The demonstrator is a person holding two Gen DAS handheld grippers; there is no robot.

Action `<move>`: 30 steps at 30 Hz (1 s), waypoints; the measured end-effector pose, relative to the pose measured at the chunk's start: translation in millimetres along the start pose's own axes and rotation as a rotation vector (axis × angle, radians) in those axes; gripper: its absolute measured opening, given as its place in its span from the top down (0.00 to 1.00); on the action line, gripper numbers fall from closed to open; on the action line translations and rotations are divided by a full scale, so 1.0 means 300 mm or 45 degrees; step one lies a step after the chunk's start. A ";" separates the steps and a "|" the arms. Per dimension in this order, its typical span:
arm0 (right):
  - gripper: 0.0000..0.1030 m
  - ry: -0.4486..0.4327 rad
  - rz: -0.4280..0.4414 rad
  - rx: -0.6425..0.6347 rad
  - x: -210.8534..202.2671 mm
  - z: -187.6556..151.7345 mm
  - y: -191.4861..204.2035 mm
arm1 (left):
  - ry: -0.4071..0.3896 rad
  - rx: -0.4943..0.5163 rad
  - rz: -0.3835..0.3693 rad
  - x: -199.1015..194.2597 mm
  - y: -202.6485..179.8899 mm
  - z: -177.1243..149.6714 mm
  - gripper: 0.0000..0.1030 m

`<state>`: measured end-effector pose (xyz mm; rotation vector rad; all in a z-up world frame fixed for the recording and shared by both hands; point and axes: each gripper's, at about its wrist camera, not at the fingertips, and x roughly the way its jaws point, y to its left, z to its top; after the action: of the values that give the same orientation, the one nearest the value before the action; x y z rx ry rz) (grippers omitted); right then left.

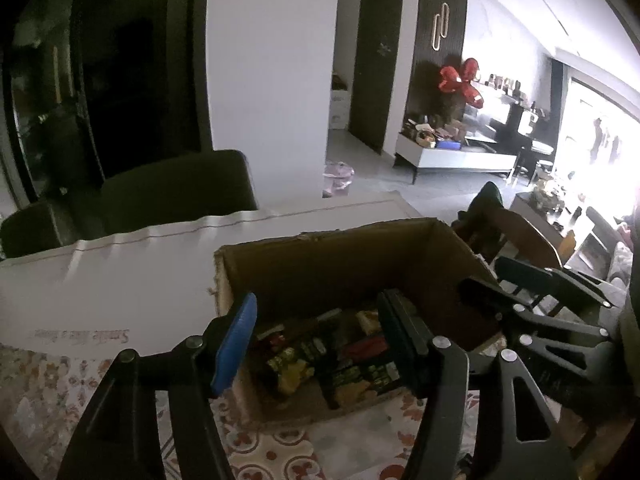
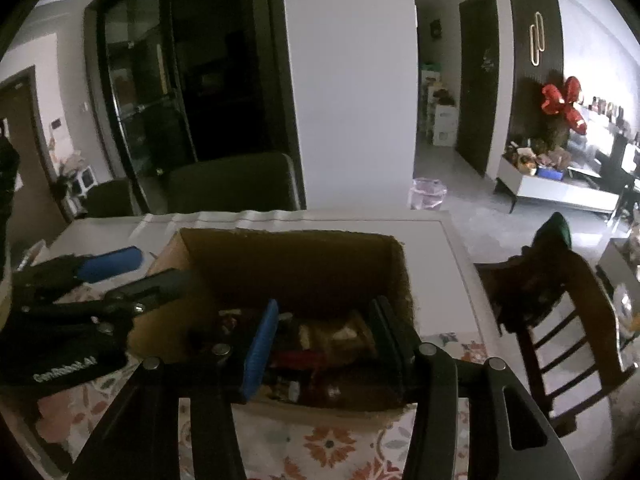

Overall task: Organize snacks
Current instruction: 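Carry both held snacks into the cardboard box and open both tools, then withdraw both tools toward the white stick snack and clear packet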

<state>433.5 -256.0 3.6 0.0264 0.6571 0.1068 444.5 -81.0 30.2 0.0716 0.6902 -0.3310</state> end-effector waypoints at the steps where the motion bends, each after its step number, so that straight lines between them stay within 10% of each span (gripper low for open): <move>1: 0.53 -0.007 -0.010 0.003 -0.008 -0.006 -0.001 | -0.009 0.006 0.013 -0.007 0.000 -0.005 0.37; 30: 0.52 -0.065 -0.051 0.076 -0.255 -0.318 0.048 | -0.161 0.041 0.135 -0.319 -0.076 -0.382 0.31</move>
<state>313.6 -250.7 -24.5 0.0734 0.6095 0.0478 297.9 -56.2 3.5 0.1163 0.5540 -0.2422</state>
